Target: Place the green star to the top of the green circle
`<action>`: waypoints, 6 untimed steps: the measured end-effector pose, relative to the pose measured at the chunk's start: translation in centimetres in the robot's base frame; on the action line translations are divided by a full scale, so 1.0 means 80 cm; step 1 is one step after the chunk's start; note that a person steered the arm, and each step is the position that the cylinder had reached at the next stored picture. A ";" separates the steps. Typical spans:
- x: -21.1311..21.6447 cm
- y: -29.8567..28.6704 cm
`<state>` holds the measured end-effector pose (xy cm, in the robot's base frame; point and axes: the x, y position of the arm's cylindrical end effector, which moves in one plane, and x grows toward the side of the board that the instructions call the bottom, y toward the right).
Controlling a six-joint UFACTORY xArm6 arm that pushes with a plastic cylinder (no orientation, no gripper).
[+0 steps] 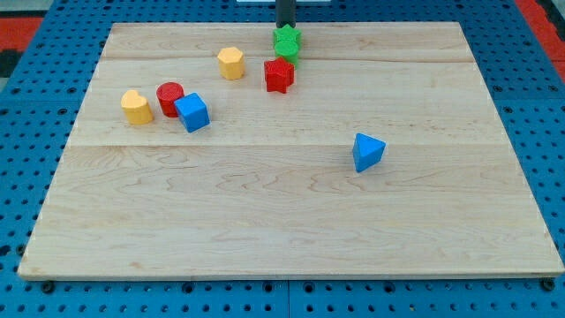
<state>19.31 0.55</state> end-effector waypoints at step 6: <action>0.024 -0.028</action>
